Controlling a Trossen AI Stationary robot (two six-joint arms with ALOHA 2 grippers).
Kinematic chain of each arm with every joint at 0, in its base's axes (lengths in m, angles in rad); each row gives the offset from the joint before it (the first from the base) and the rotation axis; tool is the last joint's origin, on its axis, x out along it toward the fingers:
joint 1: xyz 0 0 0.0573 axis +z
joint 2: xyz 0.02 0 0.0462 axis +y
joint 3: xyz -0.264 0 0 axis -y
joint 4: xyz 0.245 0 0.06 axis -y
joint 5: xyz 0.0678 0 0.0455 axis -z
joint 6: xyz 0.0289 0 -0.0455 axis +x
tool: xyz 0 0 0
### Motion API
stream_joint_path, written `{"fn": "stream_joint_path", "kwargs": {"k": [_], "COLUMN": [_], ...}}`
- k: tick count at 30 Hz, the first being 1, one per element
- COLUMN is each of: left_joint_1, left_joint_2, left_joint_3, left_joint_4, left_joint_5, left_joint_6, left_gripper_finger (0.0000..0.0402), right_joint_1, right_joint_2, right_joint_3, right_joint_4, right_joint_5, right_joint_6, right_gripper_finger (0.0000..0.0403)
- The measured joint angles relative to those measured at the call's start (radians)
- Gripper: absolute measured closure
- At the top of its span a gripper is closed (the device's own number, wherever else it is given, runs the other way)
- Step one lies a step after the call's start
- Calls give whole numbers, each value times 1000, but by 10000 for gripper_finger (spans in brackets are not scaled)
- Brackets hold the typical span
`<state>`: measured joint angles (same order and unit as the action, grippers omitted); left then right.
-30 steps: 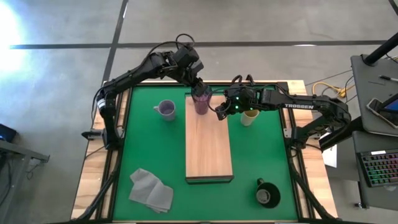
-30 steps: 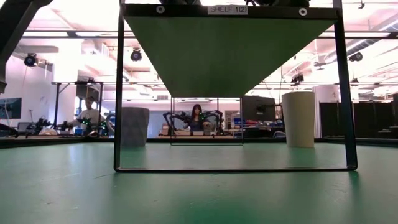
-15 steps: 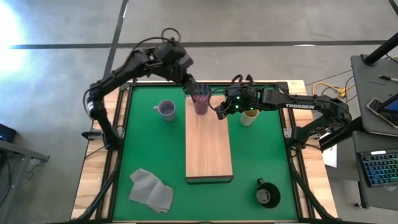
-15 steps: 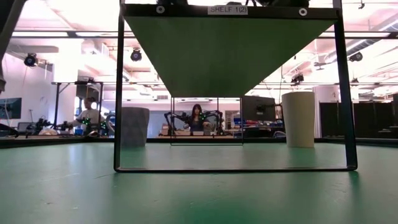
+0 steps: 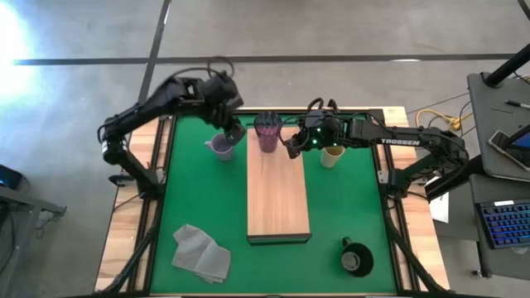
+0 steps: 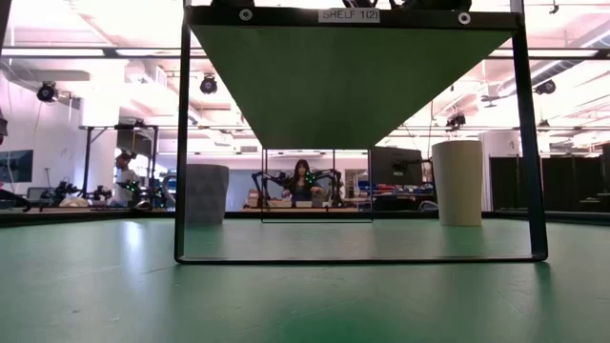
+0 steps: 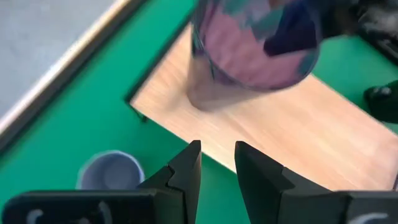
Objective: Stack small to large cups/mugs on shelf
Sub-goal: Put the violet cup on the shelf
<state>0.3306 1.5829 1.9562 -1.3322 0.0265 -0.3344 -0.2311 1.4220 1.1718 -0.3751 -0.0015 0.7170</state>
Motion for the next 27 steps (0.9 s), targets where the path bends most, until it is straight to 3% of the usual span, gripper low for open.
{"fn": "stream_joint_path", "kwargs": {"k": [9, 17, 27], "left_joint_1": [-33, -29, -22], "left_joint_2": [0, 0, 26], "left_joint_3": [-210, -262, -266], "left_joint_4": [235, 377, 381], "left_joint_5": [27, 47, 51], "left_joint_6": [-49, -52, -52], "left_gripper_finger": [317, 317, 317], "right_joint_1": [0, 0, 0], "right_joint_2": [0, -1, -1], "right_joint_3": [0, 0, 0], "right_joint_4": [0, -1, -2], "right_joint_5": [2, 2, 3], "right_joint_6": [7, 7, -3], "right_gripper_finger": [394, 394, 394]}}
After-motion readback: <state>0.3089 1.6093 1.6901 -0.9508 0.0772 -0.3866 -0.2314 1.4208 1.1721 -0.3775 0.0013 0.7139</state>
